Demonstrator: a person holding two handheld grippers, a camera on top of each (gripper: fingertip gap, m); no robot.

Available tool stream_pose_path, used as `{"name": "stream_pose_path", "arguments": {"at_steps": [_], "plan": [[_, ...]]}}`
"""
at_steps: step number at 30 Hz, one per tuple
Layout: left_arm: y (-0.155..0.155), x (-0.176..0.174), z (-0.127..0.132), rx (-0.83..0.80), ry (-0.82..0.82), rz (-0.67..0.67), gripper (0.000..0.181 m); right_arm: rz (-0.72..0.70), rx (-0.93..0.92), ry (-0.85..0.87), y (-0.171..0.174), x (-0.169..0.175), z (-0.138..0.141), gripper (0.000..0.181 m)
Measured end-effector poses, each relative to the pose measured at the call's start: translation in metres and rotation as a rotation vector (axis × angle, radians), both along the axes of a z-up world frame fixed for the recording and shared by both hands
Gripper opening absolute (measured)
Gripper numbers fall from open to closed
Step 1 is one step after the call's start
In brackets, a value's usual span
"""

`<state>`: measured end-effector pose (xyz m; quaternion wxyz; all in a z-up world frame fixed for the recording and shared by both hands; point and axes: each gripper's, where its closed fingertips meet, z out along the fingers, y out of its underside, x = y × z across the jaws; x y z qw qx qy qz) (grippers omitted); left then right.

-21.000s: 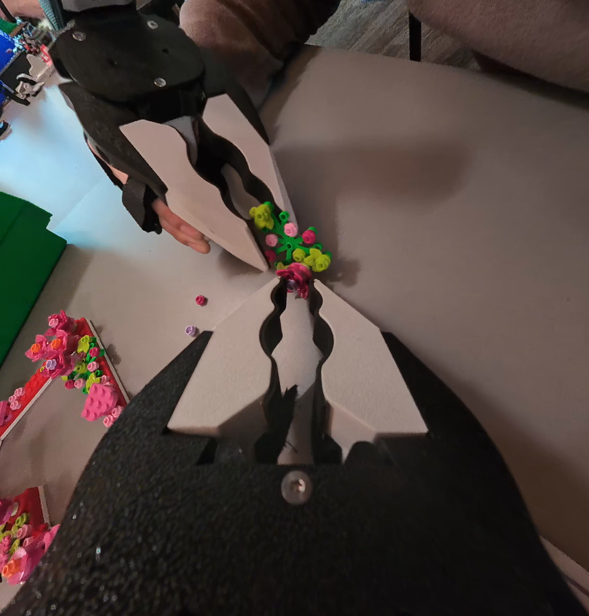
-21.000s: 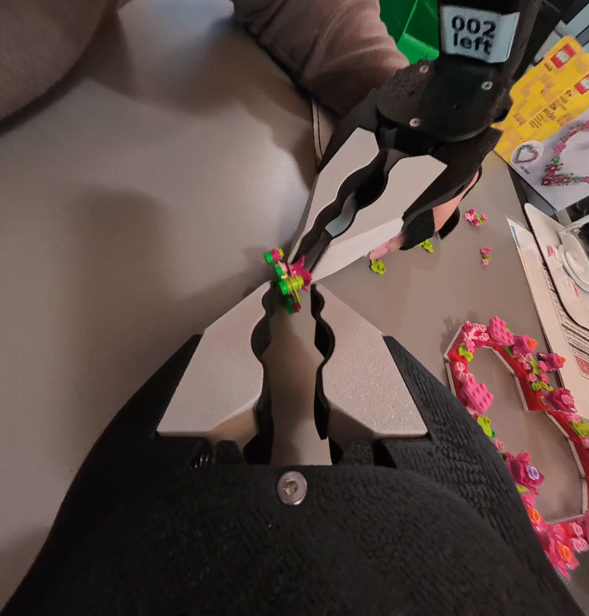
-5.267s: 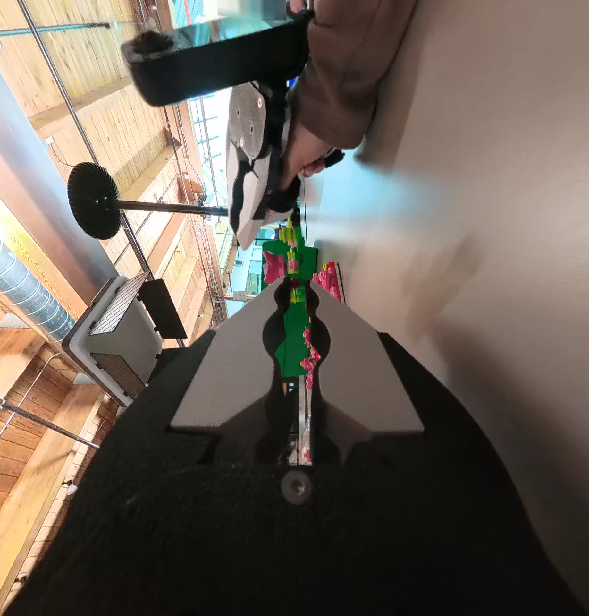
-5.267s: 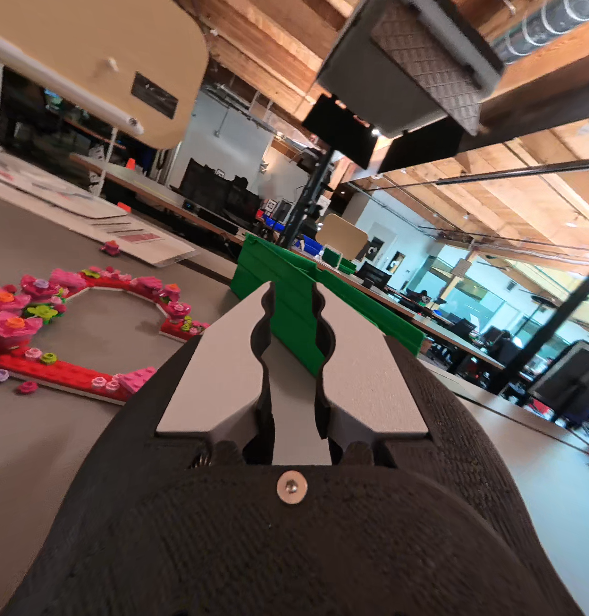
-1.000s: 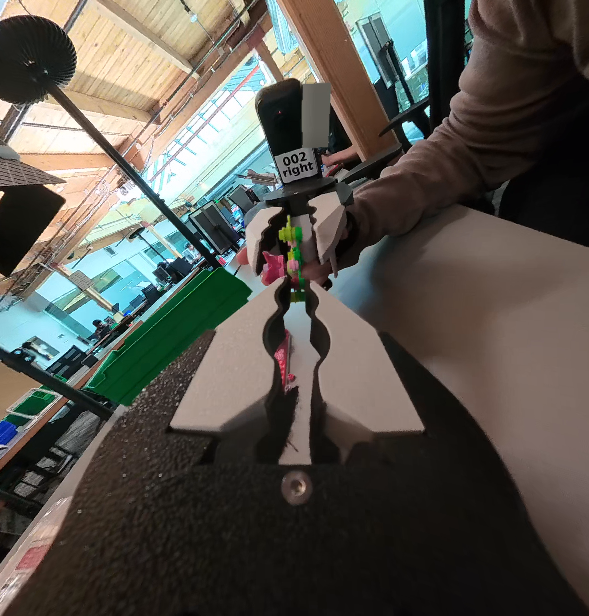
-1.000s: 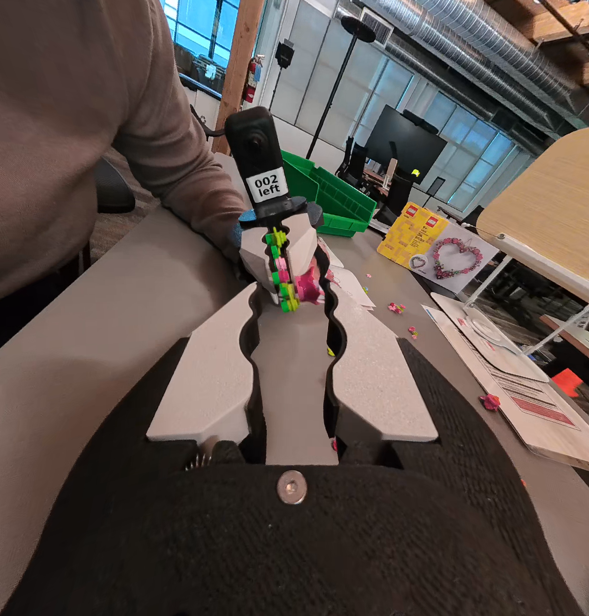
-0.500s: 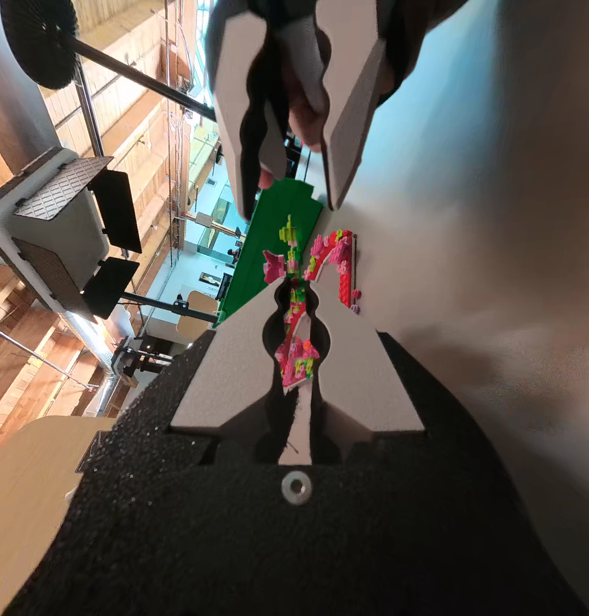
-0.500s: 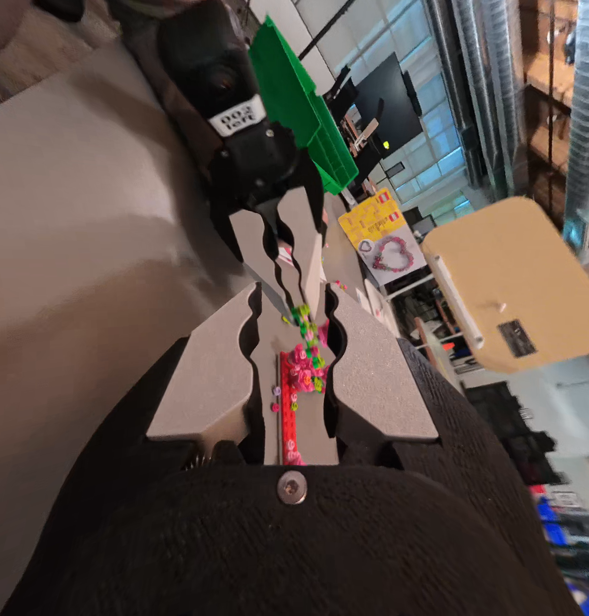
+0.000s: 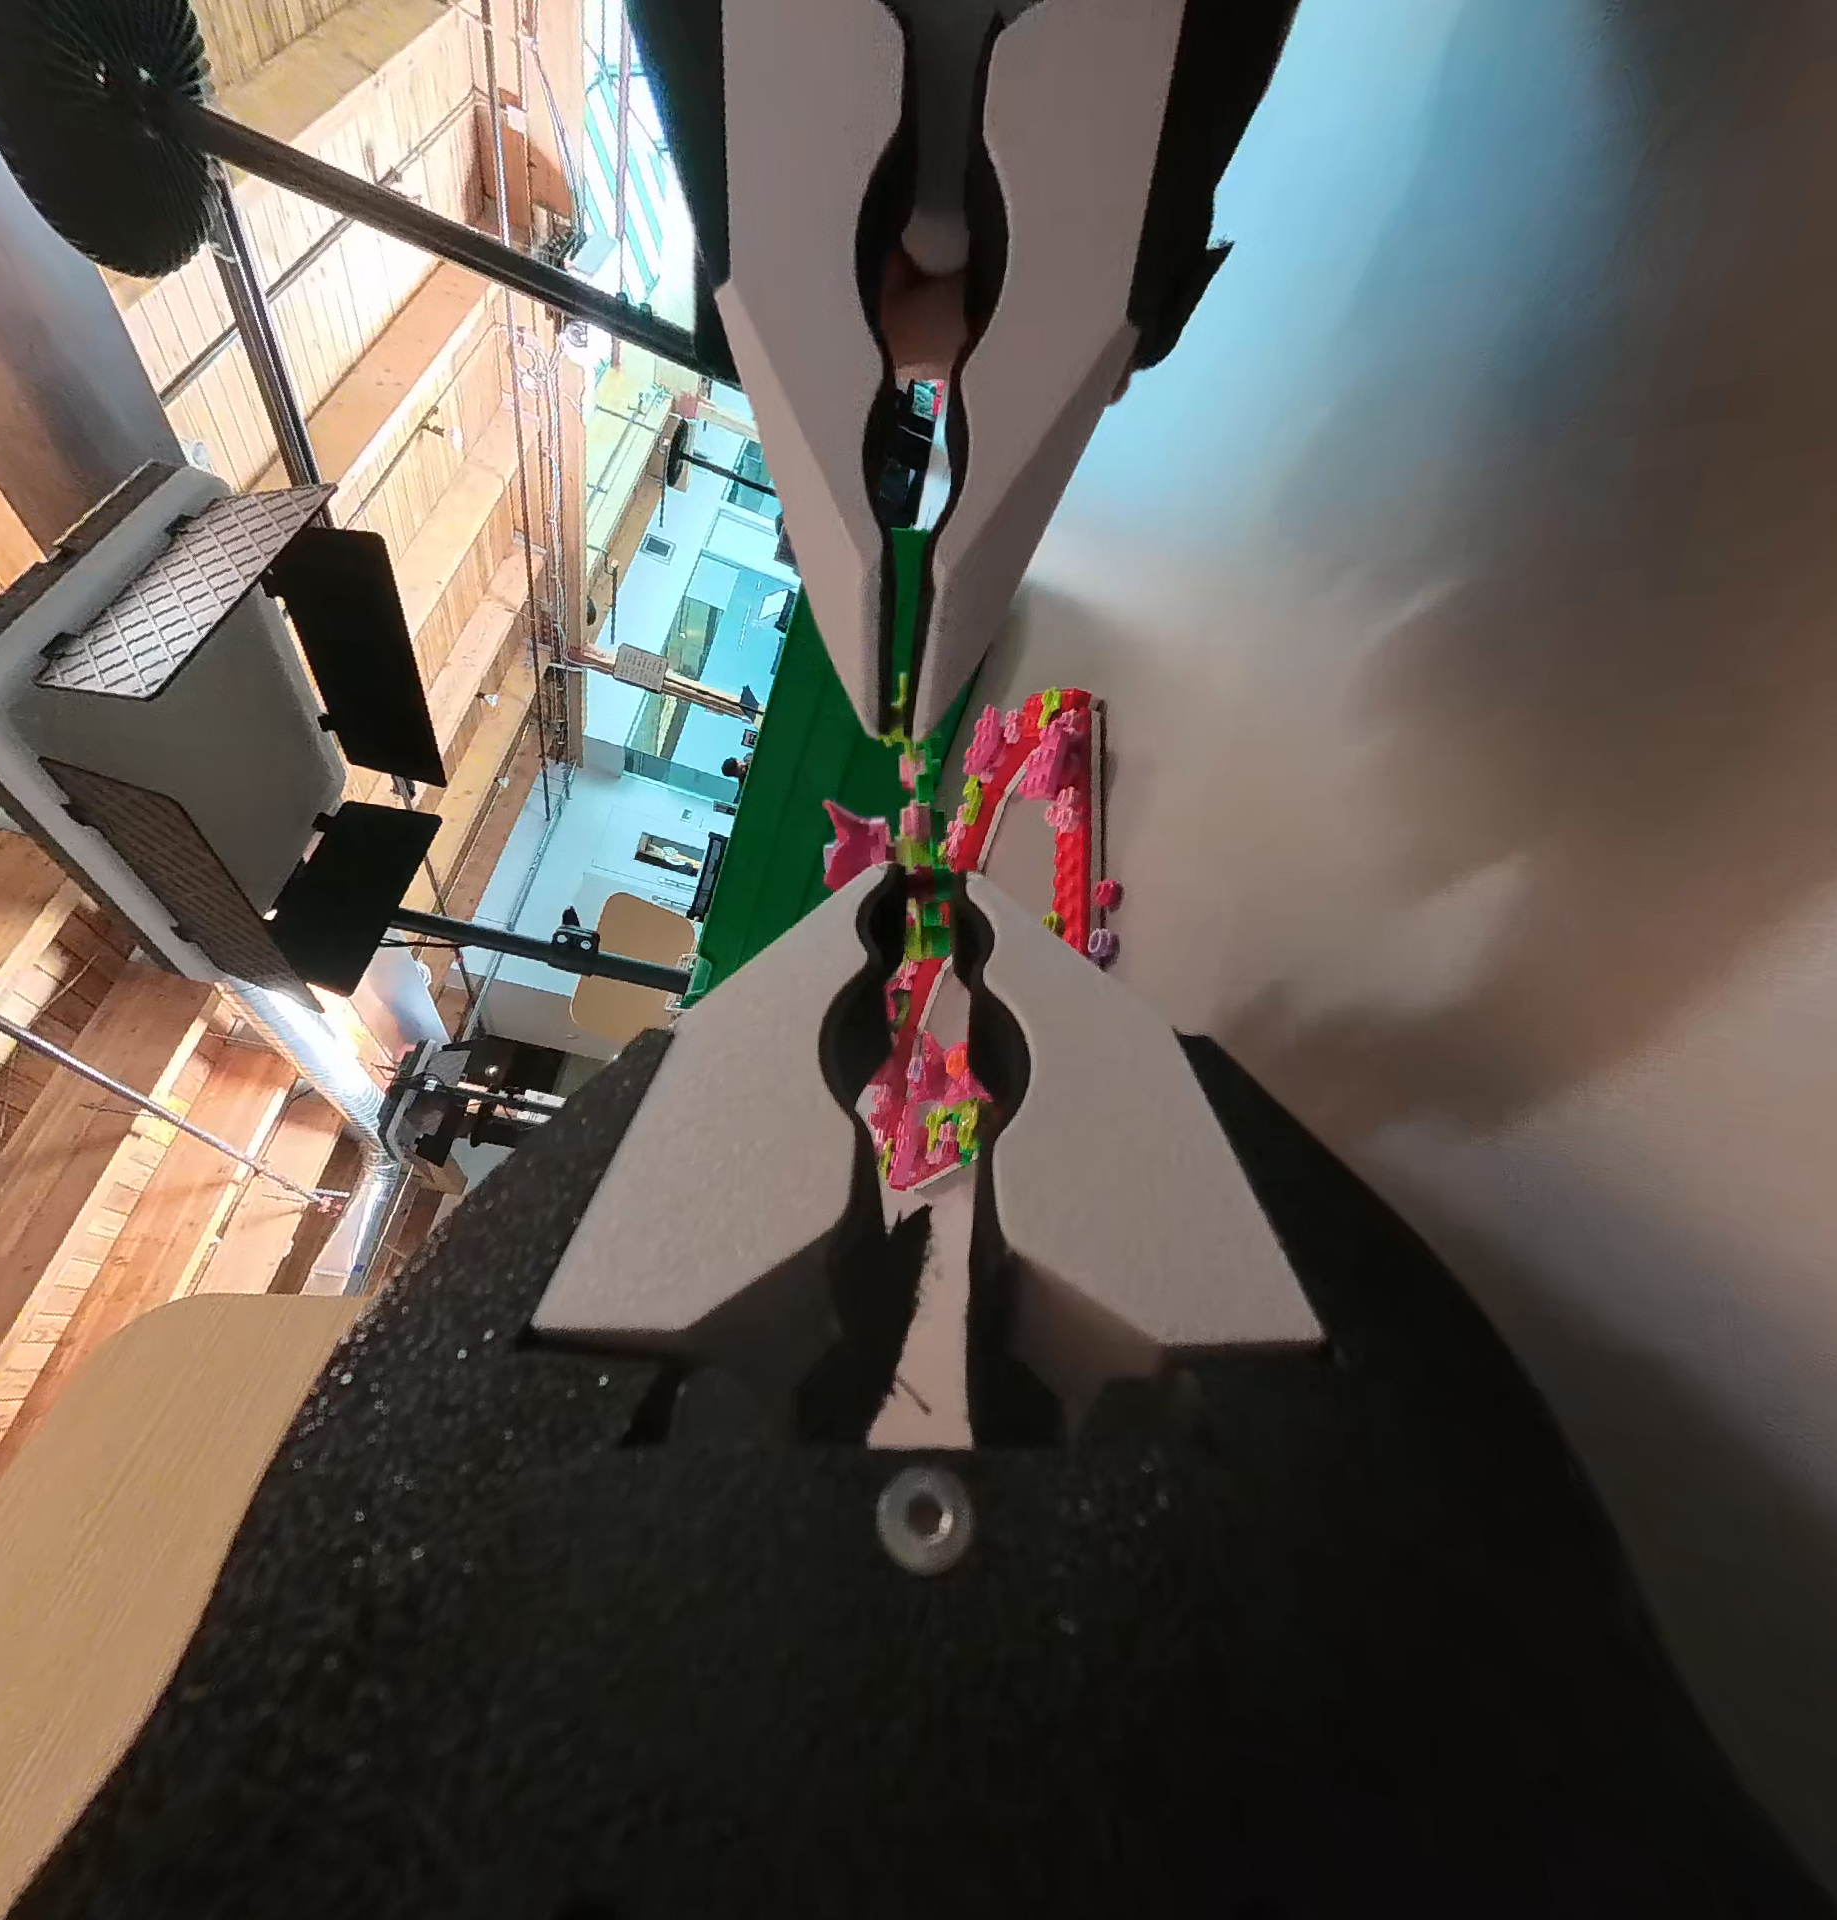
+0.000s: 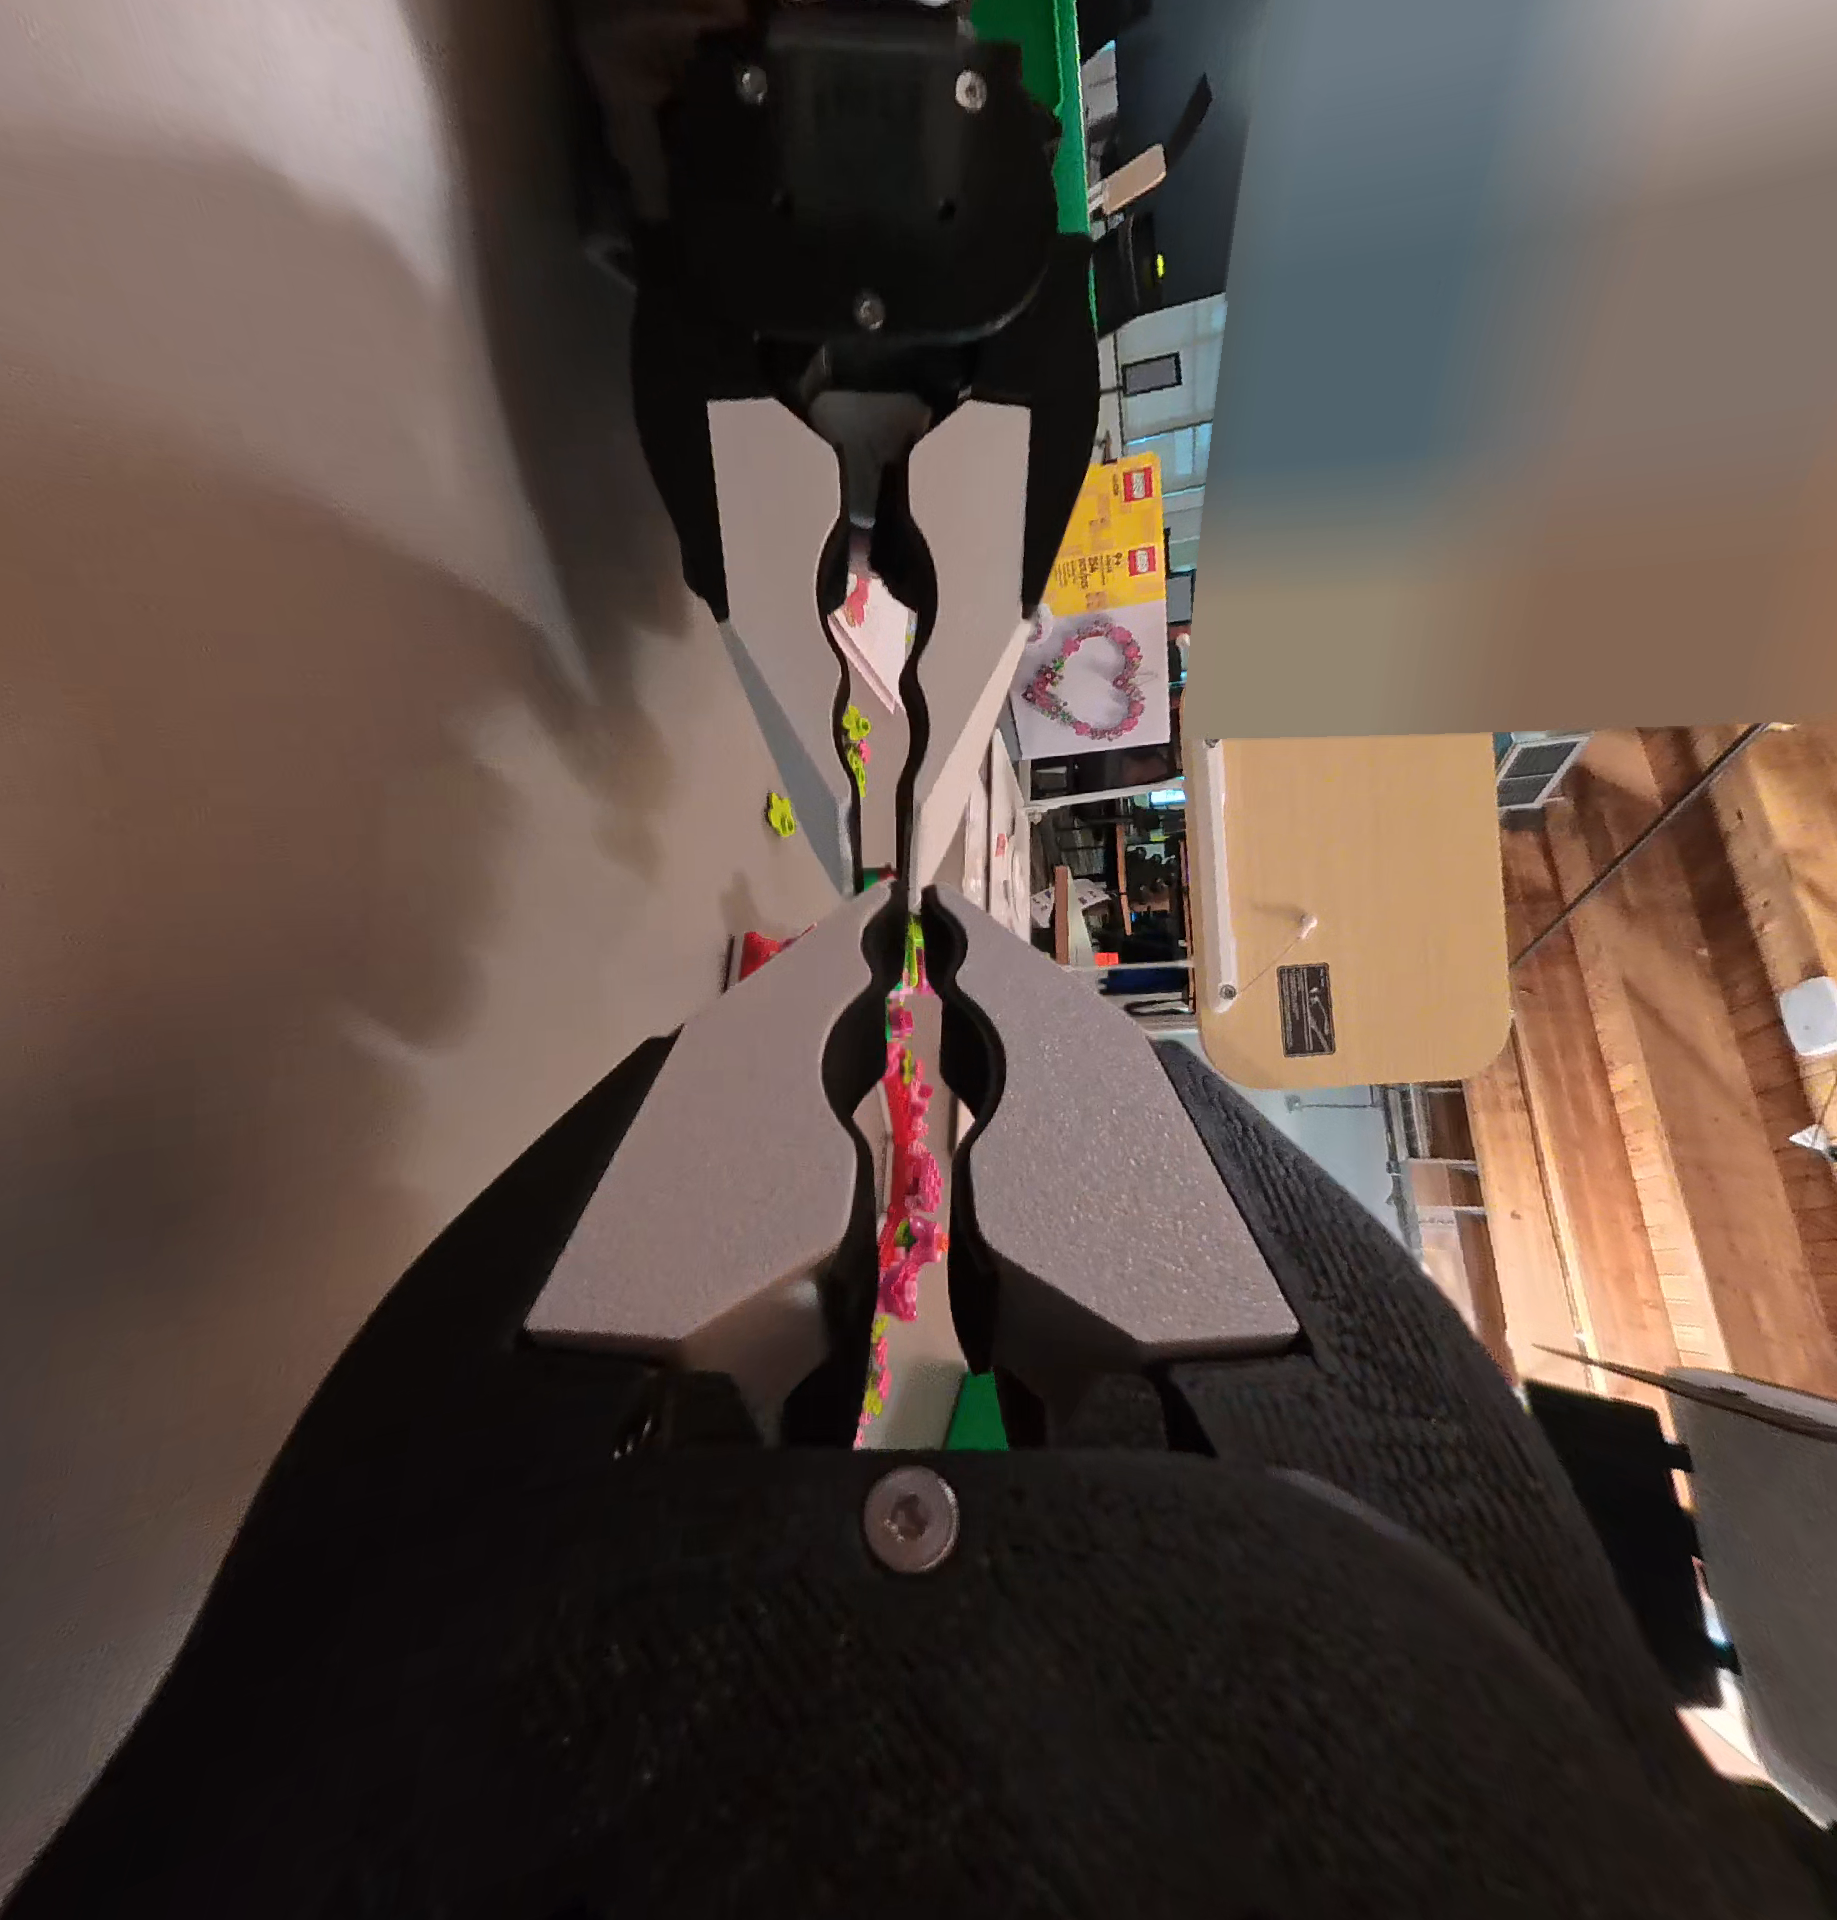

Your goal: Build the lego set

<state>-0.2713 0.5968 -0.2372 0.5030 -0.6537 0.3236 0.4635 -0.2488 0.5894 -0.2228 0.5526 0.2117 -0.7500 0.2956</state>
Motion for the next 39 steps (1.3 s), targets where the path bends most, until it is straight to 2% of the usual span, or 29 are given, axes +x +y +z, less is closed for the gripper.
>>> {"name": "stream_pose_path", "arguments": {"at_steps": [9,14,18,21,24,35,39], "plan": [[0.001,0.002,-0.003,-0.02,0.056,0.009,0.006,-0.063,-0.048,-0.057,0.02,-0.014,-0.003,0.0],[0.001,-0.001,-0.002,-0.024,0.082,0.047,0.006,-0.046,-0.093,-0.154,0.025,-0.011,-0.003,0.024],[0.001,-0.005,-0.003,-0.033,0.064,0.071,0.006,-0.048,-0.036,-0.141,0.019,-0.01,-0.013,0.027],[0.001,-0.006,-0.004,-0.035,0.051,0.073,0.006,-0.083,0.005,-0.072,0.018,-0.017,-0.016,0.023],[0.001,-0.005,-0.004,-0.034,0.052,0.068,0.006,-0.108,0.016,-0.025,0.022,-0.022,-0.015,0.01],[0.006,0.011,-0.004,-0.031,0.08,0.014,0.006,-0.087,-0.004,-0.086,0.029,-0.023,-0.021,0.009],[0.007,0.018,0.006,0.04,0.08,-0.011,0.006,-0.073,-0.034,-0.061,0.031,-0.022,-0.015,0.009]]}}
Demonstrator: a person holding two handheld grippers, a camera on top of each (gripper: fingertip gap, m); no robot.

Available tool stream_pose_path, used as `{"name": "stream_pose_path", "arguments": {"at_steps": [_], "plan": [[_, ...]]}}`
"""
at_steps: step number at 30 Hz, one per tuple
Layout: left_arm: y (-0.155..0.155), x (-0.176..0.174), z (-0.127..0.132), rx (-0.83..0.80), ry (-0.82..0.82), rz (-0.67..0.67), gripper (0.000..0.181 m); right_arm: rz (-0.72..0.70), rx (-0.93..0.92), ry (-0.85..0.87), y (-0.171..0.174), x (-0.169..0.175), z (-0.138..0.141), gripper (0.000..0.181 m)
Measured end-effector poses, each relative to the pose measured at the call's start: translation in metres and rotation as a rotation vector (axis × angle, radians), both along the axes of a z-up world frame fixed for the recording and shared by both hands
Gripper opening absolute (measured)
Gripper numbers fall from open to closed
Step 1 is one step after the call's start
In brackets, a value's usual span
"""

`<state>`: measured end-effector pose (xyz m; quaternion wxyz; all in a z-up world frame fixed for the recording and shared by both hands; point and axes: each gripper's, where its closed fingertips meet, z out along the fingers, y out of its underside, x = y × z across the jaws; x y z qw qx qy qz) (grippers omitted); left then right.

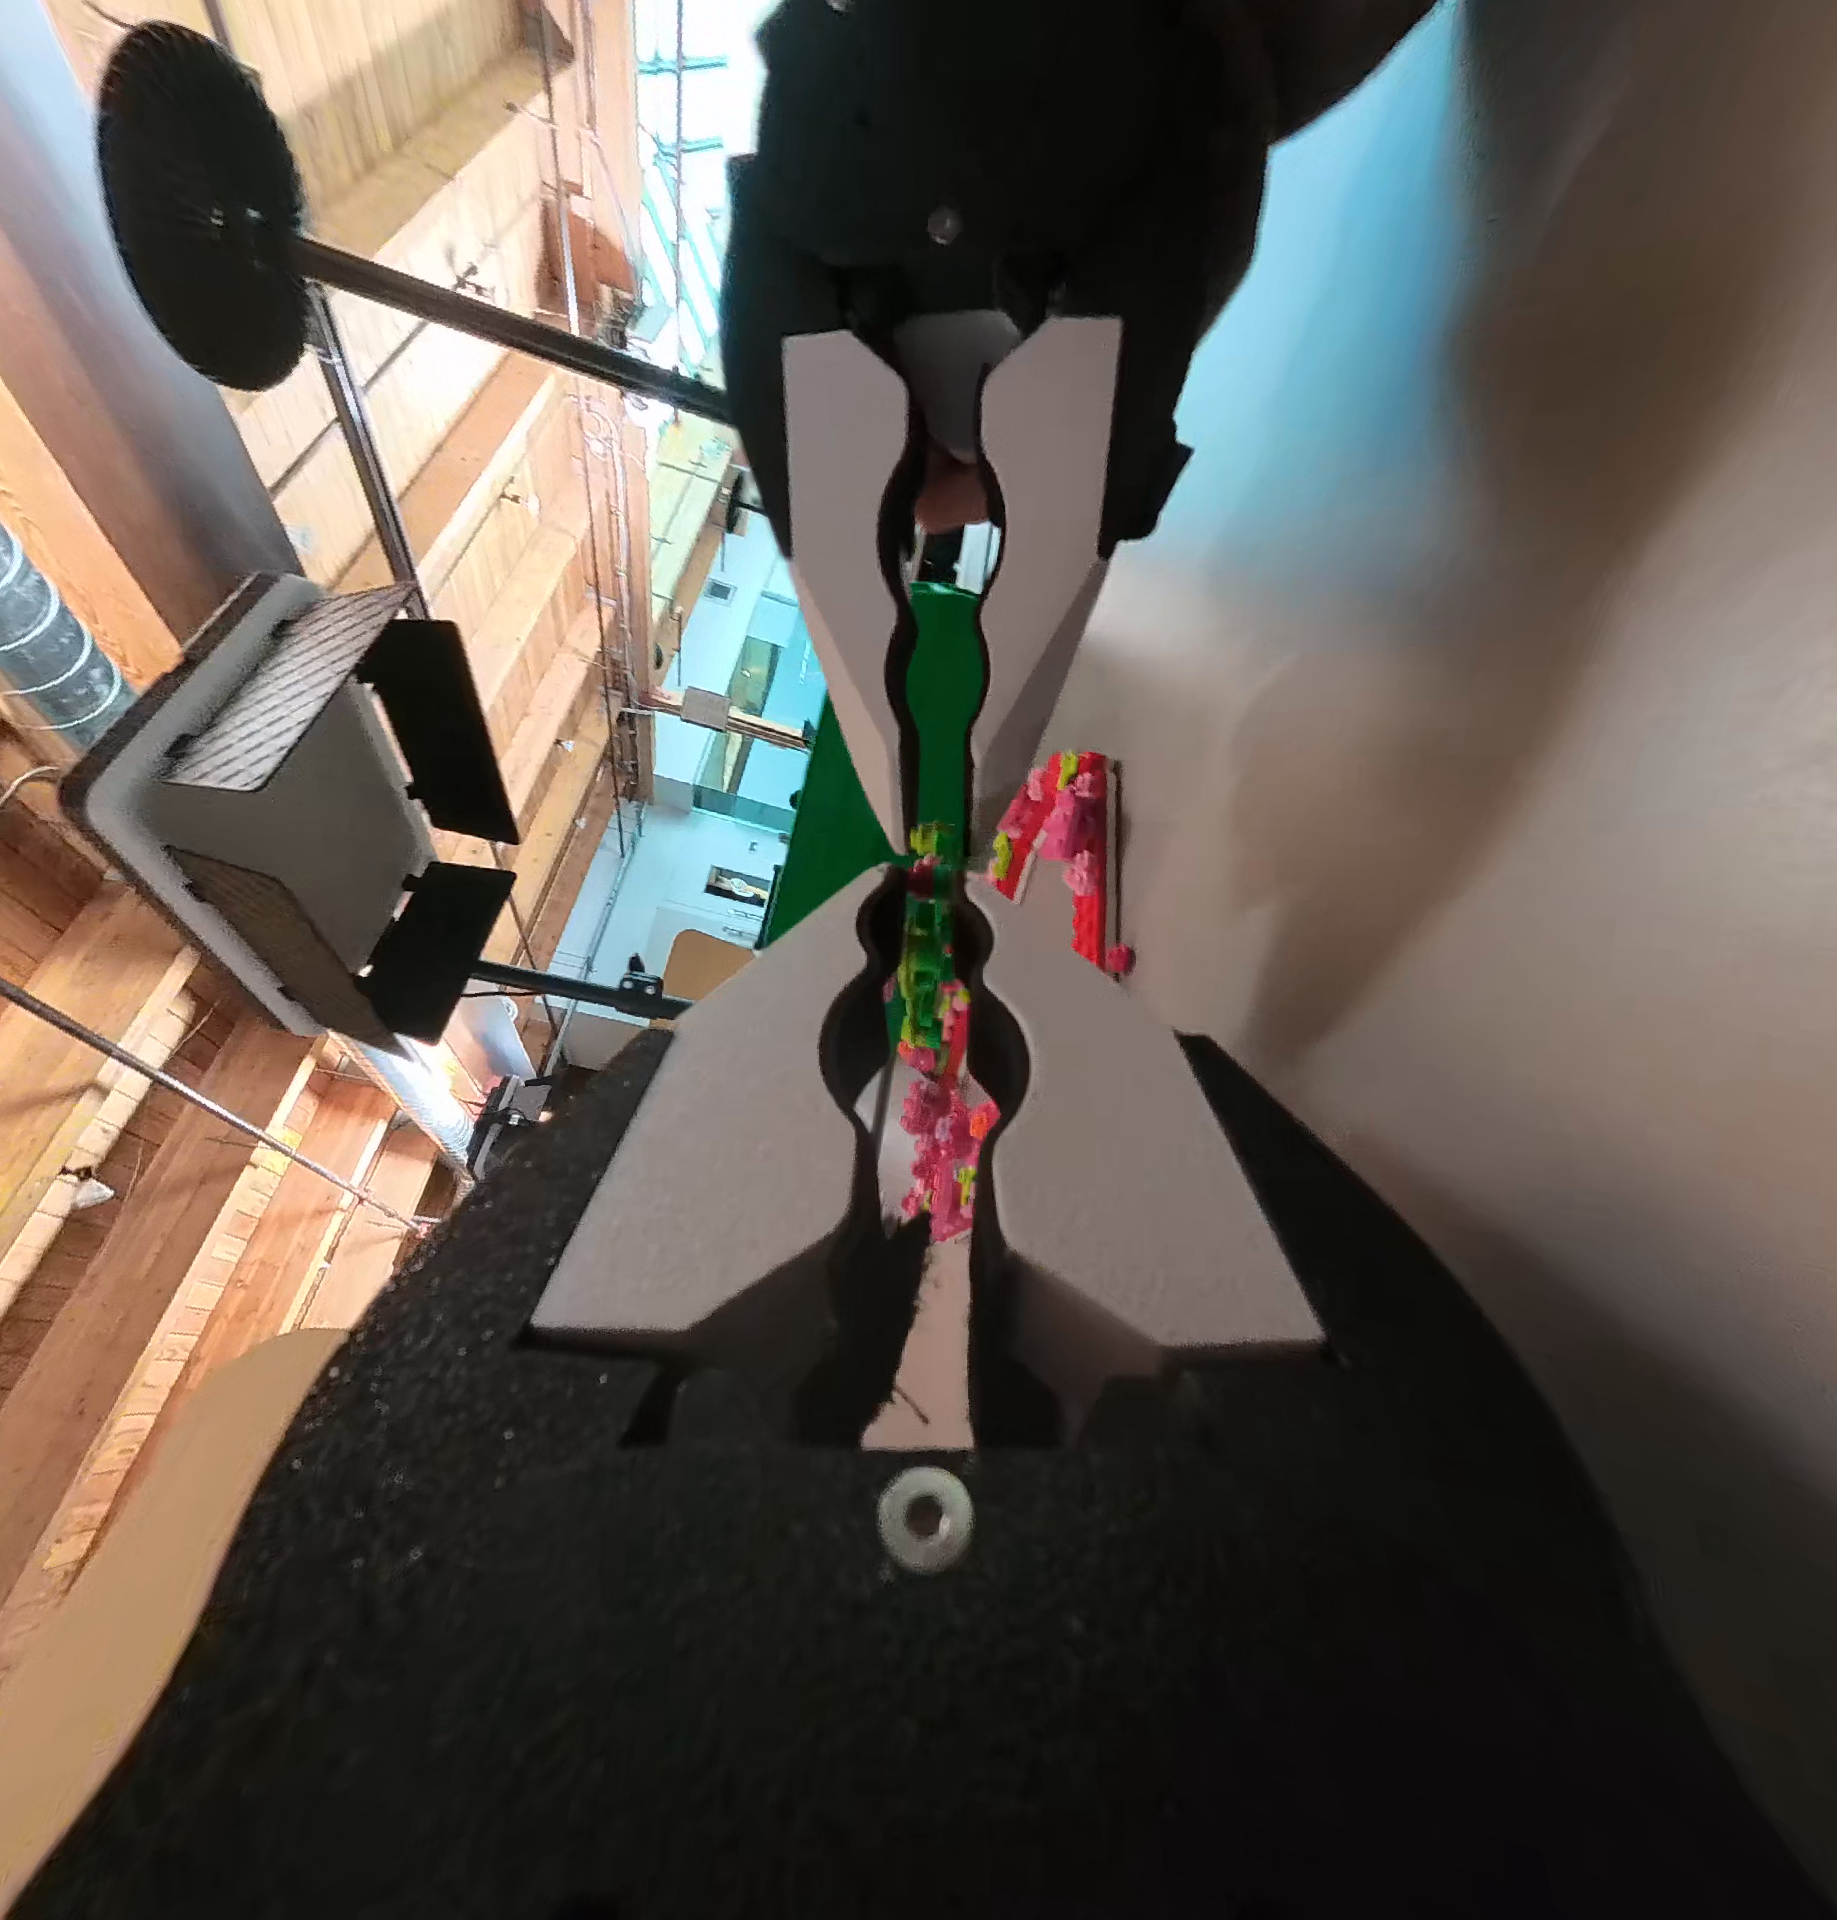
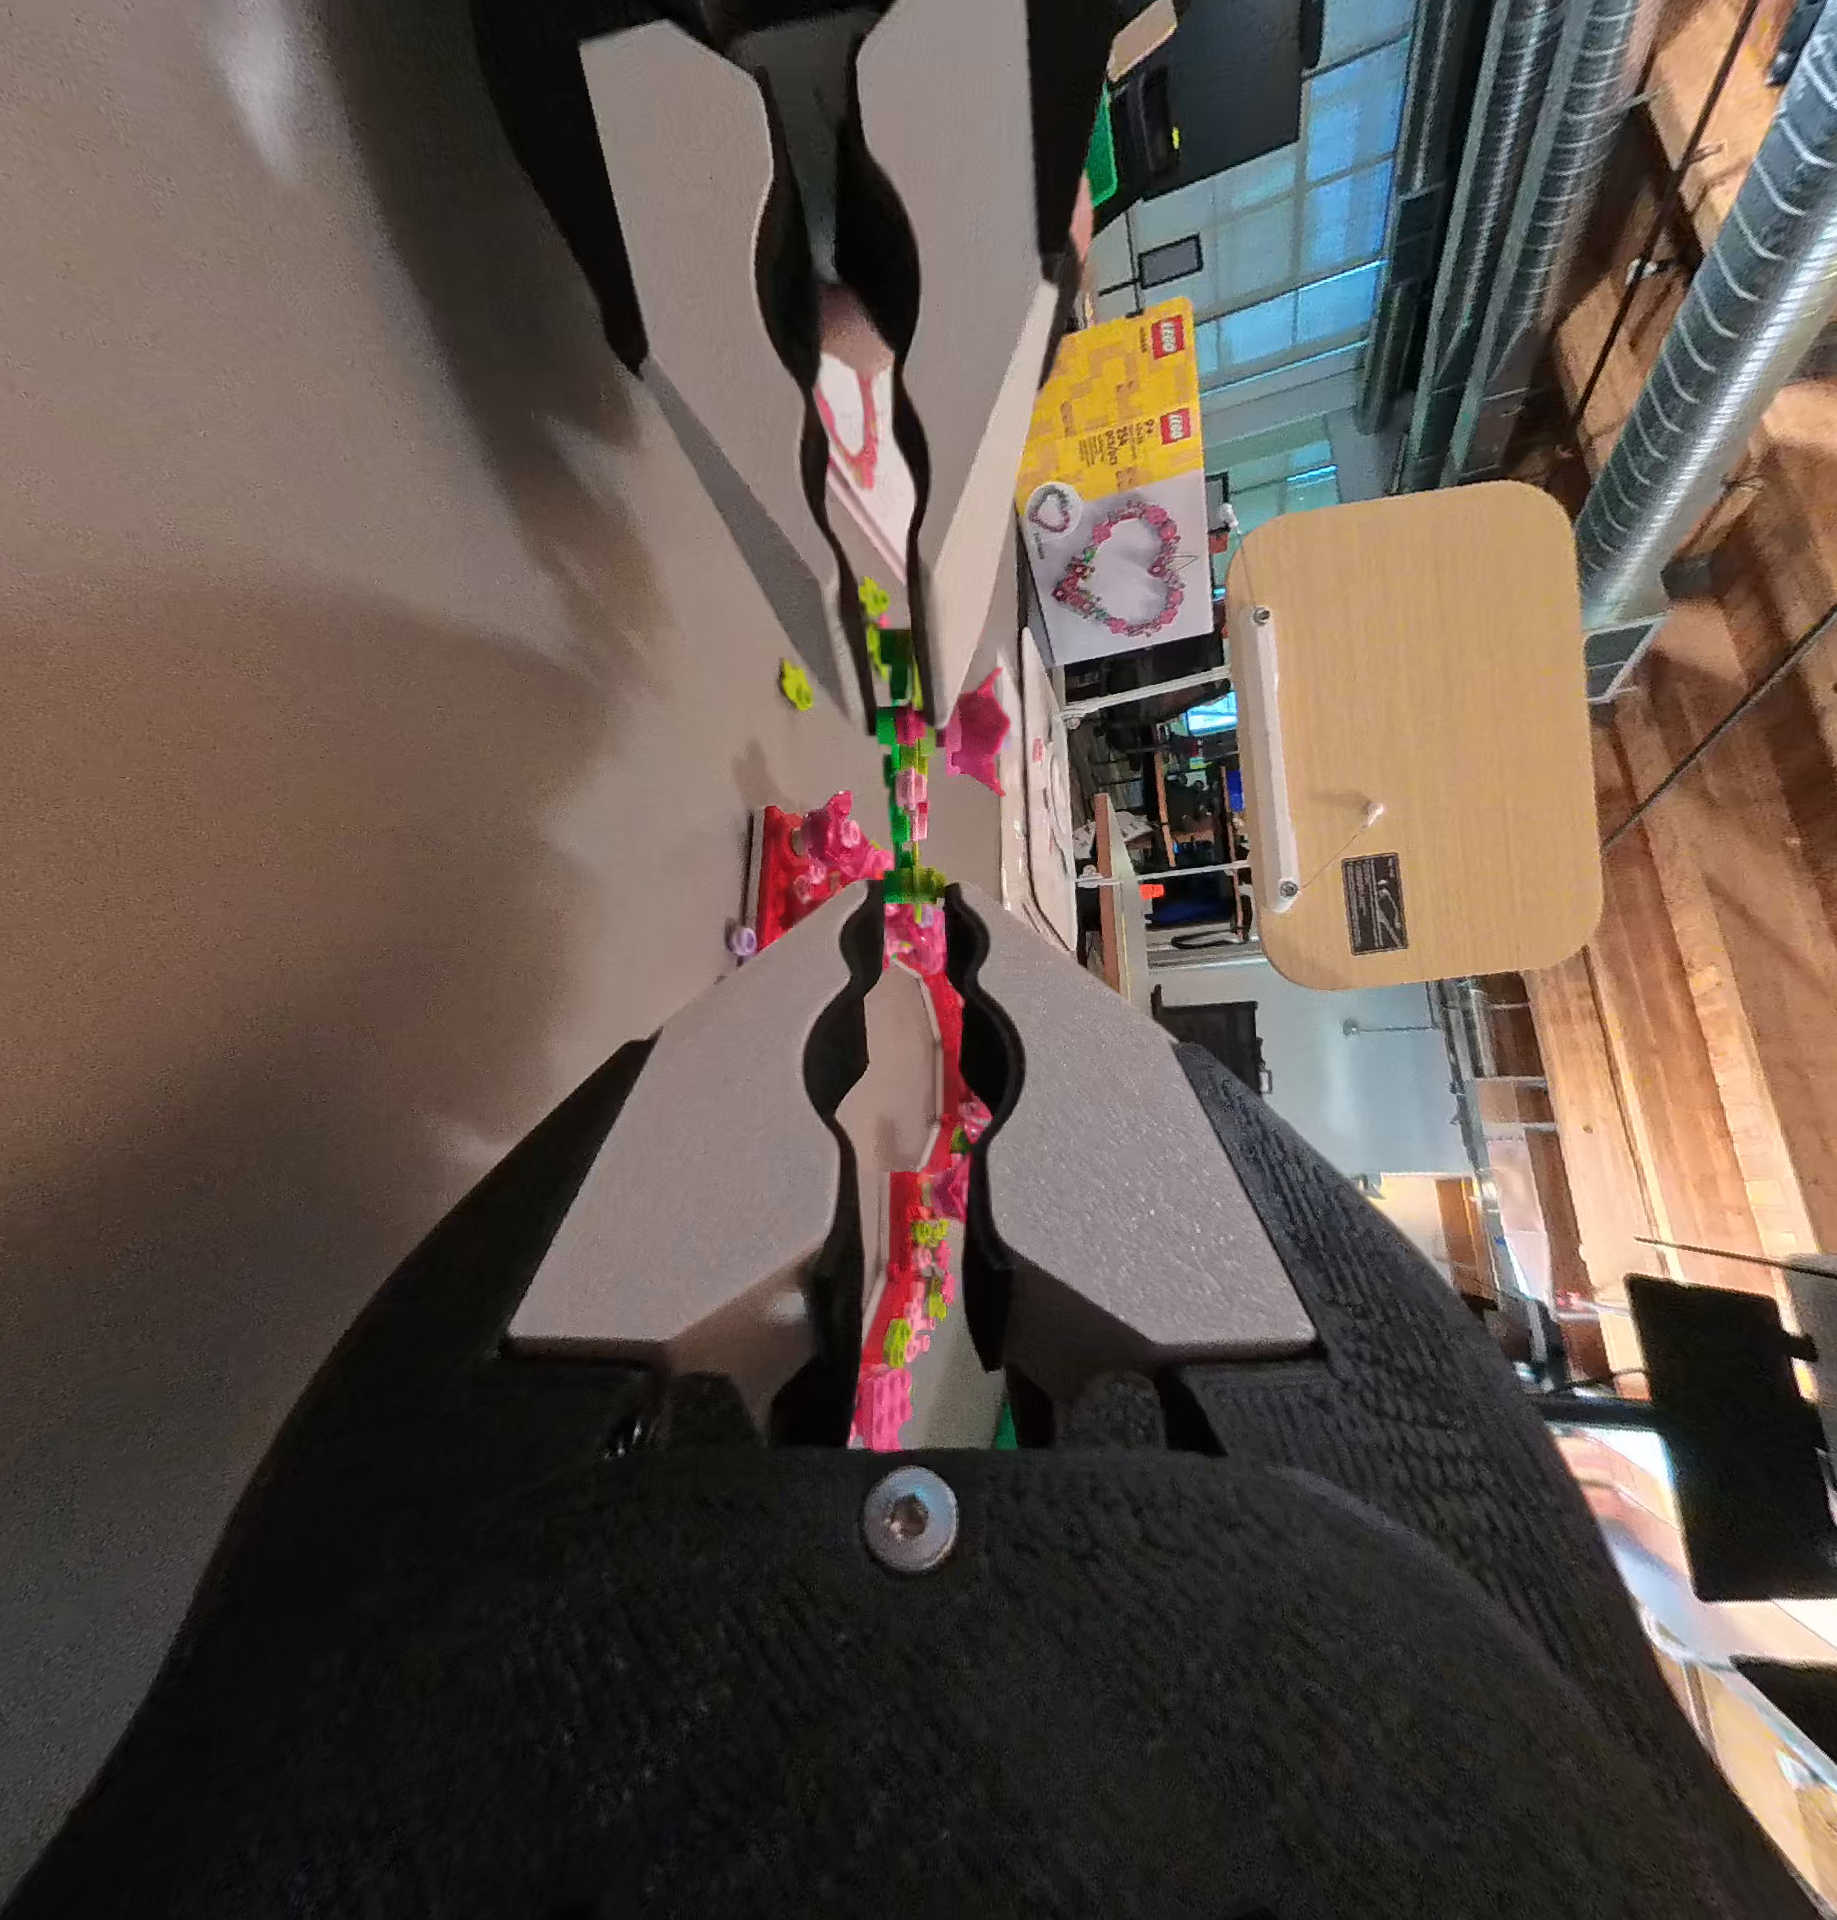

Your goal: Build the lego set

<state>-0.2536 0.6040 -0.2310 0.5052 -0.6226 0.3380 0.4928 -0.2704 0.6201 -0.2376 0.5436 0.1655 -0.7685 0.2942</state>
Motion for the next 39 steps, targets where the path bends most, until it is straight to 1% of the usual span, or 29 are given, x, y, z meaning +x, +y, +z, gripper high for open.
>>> {"name": "stream_pose_path", "arguments": {"at_steps": [2,4,9,11,14,20,27,39], "plan": [[-0.001,0.001,0.004,0.029,-0.027,-0.01,0.006,-0.016,0.001,0.017,0.007,-0.003,0.002,0.009],[-0.003,0.0,0.006,0.045,-0.08,-0.014,0.01,-0.039,-0.002,0.017,0.016,-0.008,0.001,0.009],[-0.005,-0.01,0.017,0.089,-0.305,-0.039,0.025,-0.069,-0.011,0.006,0.034,-0.016,-0.006,0.009],[-0.005,-0.02,0.02,0.112,-0.401,-0.022,0.033,-0.071,0.003,0.008,0.037,-0.019,-0.01,0.009],[-0.004,-0.034,0.013,0.107,-0.487,0.027,0.039,-0.076,0.051,0.021,0.04,-0.022,-0.017,0.009],[-0.003,-0.042,0.005,0.083,-0.558,0.064,0.039,-0.087,0.144,0.045,0.042,-0.028,-0.03,0.009],[-0.006,-0.05,0.002,0.096,-0.608,0.069,0.035,-0.109,0.144,0.055,0.046,-0.035,-0.032,0.009],[-0.003,-0.049,-0.005,0.055,-0.618,0.069,0.035,-0.122,0.211,0.103,0.046,-0.042,-0.041,0.009]]}}
